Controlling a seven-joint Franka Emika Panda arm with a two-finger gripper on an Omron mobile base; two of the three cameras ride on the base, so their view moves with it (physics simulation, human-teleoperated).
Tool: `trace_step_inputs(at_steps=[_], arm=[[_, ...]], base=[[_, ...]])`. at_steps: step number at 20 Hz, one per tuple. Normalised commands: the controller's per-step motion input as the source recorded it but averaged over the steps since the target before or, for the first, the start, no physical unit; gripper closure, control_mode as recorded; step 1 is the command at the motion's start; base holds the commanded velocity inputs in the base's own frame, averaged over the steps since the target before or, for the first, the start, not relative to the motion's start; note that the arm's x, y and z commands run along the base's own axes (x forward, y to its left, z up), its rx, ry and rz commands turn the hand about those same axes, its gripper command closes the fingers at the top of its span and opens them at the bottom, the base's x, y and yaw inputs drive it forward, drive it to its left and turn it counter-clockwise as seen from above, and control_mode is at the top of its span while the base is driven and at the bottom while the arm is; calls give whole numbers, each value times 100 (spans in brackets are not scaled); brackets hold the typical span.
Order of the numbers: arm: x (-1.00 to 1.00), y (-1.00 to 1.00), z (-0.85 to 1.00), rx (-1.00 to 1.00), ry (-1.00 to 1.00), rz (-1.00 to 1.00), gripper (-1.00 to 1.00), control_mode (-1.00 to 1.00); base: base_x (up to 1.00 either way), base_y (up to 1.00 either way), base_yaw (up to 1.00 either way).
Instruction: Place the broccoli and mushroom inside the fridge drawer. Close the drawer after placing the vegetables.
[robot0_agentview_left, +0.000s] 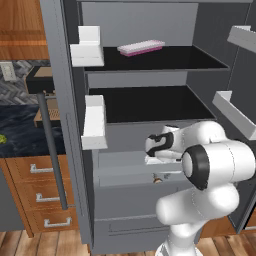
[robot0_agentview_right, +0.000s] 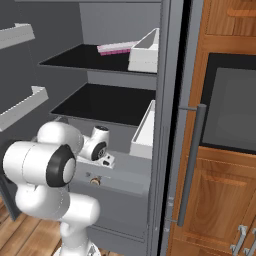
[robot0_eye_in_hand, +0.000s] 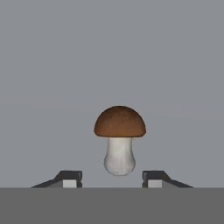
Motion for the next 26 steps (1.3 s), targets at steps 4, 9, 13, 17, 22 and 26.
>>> trace_step_inputs(at_steps=[4, 9, 13, 17, 22, 26], arm=[[-9, 0, 42, -2, -2, -6, -100, -100], [28, -13, 80, -5, 0, -3, -100, -100], [18, -5, 92, -5, 0, -1, -100, -100], [-85, 4, 77, -1, -13, -1, -100, -100], [-100, 3, 78, 0, -17, -1, -100, -100], [-100, 12, 45, 0, -25, -4, -100, -100]], base=[[0, 0, 0], [0, 0, 0], [0, 0, 0], [0, 0, 0], [0, 0, 0], [0, 0, 0]])
